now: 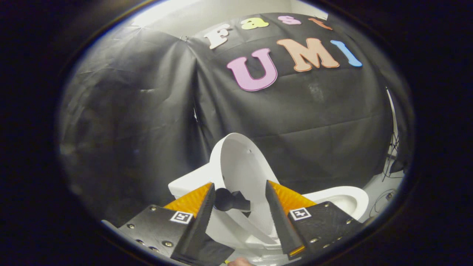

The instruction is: Open the toilet lid.

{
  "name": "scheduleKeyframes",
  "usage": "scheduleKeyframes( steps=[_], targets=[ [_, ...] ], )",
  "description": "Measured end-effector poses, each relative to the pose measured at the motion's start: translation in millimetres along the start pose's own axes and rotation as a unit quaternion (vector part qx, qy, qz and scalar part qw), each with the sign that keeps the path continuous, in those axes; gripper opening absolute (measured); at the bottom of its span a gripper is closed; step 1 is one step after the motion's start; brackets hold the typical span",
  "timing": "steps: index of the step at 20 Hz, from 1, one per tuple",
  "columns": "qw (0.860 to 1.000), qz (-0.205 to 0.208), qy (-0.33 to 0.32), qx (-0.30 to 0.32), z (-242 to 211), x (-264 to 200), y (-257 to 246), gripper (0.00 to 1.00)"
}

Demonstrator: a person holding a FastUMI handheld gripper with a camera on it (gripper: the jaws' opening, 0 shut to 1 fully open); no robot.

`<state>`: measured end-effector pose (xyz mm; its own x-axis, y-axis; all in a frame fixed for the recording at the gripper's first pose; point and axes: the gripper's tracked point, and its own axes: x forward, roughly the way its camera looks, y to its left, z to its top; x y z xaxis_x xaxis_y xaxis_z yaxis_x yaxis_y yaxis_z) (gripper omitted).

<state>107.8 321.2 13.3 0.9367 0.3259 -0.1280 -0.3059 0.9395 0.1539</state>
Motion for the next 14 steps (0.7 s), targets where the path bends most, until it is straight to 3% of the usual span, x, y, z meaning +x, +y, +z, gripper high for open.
scheduleKeyframes(
  steps=[2, 4, 6, 14],
  targets=[
    [1.0, -0.005, -0.002, -0.004, 4, -2, -10, 0.84],
    [1.0, -0.008, 0.001, -0.002, 5, -2, -17, 0.86],
    [1.0, -0.01, 0.004, 0.0, 4, -3, -25, 0.97],
    [0.999, -0.035, 0.003, 0.002, 15, -13, -64, 0.97]
  ],
)
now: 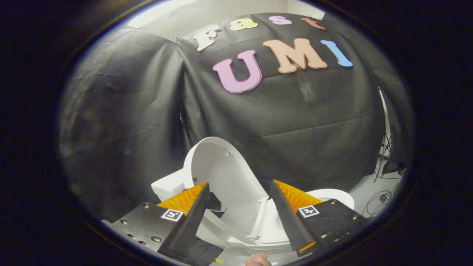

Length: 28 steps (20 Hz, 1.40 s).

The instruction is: Open the toilet lid.

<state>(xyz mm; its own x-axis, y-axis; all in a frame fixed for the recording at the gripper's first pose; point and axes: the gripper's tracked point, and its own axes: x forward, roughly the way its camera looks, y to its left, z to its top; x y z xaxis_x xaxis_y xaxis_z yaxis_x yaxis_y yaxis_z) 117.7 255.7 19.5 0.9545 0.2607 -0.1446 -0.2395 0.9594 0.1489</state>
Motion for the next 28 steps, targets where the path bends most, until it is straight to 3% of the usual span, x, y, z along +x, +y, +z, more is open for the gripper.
scheduleKeyframes(
  steps=[28],
  targets=[
    [0.996, -0.065, 0.026, -0.056, 2, -55, -123, 0.99]
  ],
)
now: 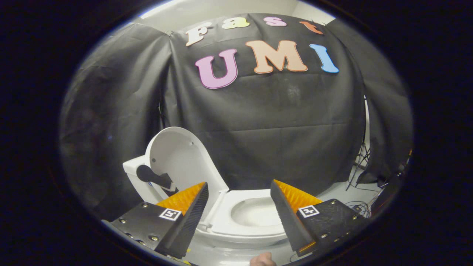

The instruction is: Open the toilet lid.

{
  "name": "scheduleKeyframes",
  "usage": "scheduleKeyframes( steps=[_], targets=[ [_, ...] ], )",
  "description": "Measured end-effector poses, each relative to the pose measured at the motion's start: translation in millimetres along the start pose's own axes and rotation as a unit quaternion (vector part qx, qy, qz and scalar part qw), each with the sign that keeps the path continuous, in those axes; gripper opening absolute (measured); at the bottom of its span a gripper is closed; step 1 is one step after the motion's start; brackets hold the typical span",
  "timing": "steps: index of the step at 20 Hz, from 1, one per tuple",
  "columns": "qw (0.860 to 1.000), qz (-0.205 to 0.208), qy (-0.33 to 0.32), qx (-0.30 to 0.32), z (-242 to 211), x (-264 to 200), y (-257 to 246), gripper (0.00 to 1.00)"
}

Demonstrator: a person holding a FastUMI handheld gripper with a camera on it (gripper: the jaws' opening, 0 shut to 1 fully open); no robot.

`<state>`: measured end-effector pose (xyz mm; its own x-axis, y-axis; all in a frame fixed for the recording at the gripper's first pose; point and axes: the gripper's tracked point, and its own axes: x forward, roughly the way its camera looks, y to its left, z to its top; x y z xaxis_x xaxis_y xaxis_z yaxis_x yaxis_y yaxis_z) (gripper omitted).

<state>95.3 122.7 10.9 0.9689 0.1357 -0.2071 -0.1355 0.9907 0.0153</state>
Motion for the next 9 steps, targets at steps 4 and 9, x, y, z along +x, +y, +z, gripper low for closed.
scheduleKeyframes(
  steps=[4, 9],
  targets=[
    [1.0, -0.002, 0.011, -0.008, -9, -9, -16, 0.99],
    [0.999, -0.013, 0.025, -0.017, -26, -23, -41, 0.99]
  ],
)
